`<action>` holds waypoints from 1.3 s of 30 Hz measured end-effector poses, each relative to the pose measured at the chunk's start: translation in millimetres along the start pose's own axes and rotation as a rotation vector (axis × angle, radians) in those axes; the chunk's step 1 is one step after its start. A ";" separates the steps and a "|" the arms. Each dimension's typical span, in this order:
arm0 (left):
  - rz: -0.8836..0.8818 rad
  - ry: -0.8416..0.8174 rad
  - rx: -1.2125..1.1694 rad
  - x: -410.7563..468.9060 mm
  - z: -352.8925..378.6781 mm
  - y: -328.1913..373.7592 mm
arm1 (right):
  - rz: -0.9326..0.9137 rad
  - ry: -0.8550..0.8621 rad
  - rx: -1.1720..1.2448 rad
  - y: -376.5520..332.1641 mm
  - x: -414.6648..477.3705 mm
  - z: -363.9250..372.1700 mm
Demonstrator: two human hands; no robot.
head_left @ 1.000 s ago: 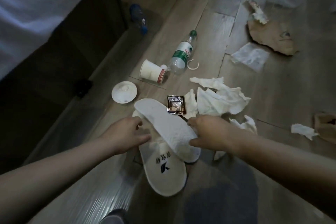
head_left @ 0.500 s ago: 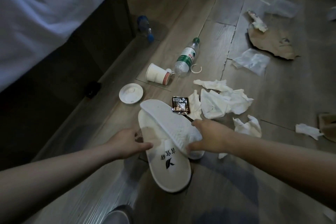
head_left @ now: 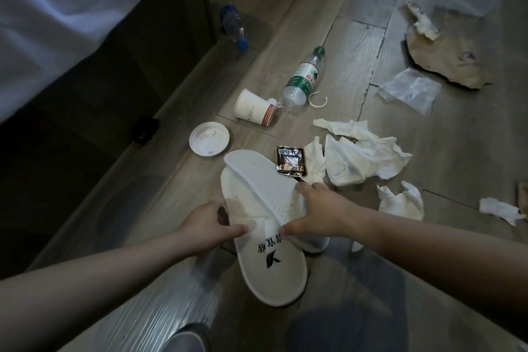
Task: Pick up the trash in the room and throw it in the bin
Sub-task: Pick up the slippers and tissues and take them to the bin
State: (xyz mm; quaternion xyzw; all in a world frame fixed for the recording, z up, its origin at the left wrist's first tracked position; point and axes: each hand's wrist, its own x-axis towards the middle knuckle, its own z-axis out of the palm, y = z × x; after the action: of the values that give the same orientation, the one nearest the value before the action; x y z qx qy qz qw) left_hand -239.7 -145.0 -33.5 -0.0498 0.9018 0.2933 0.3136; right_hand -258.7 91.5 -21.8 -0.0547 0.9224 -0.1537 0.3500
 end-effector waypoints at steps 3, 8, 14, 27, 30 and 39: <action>-0.047 -0.025 -0.106 2.5 9.4 -1.4 | 0.009 -0.012 0.060 0.2 4.3 3.2; -0.121 -0.022 -0.287 4.4 16.7 1.7 | 0.033 -0.004 0.151 5.9 4.9 0.5; -0.131 -0.014 -0.415 7.0 11.3 3.2 | 0.078 0.012 0.179 13.8 -5.9 -3.8; -0.122 0.094 -0.611 2.8 -7.1 17.7 | 0.001 0.330 0.268 32.1 -29.4 -32.6; -0.101 0.113 -0.622 1.9 -11.2 23.1 | 0.056 0.414 0.286 42.7 -24.7 -42.9; -0.053 0.068 -0.674 9.9 -11.5 24.7 | 0.175 0.535 0.274 71.0 -9.8 -67.3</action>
State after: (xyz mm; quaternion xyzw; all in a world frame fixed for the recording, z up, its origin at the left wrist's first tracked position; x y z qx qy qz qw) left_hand -260.5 -130.2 -19.9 -0.1838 0.7625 0.5647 0.2566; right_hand -295.5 177.4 9.1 0.1150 0.9537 -0.2550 0.1106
